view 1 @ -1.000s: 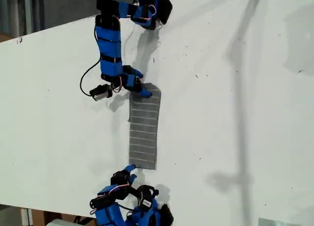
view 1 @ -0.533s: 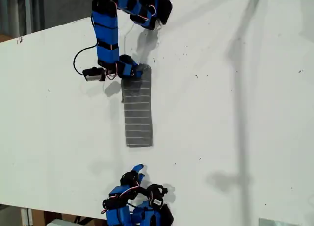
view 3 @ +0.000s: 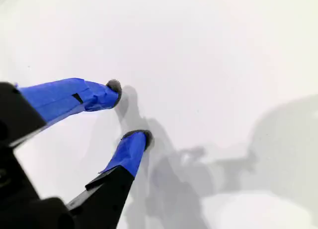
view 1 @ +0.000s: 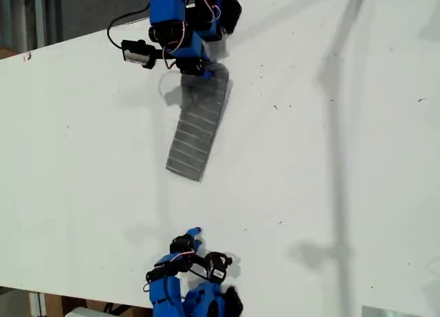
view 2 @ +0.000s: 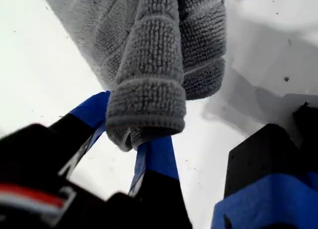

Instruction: Grasp corners of a square towel and fold twice.

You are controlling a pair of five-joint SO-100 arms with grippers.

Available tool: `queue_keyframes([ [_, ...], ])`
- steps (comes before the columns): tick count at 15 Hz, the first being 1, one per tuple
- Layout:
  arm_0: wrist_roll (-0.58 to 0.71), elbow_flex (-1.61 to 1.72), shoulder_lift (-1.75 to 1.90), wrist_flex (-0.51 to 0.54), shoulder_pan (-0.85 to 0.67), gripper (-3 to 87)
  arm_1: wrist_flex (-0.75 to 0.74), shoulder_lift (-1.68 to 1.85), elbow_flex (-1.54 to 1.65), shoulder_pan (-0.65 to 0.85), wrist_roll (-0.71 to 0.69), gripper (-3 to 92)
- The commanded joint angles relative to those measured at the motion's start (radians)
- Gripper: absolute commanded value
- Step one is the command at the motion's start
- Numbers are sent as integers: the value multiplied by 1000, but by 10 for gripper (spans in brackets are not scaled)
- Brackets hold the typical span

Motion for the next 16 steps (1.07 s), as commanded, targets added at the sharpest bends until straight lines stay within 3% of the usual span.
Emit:
queue_keyframes([
  [1,17,-126,-132,-3,-2,155,31,-14,-219,114,-164,-2],
  [4,-15,-98,-117,-3,-32,155,17,-414,-620,192,-373,-2],
  [9,-20,-86,-109,-3,-48,155,89,-1244,-1516,167,-676,-2],
  [13,-28,-83,-109,-2,-52,155,-167,-1301,-1496,124,-864,-2],
  [16,-34,-81,-109,-2,-55,155,-268,-1299,-1488,135,-885,-2],
])
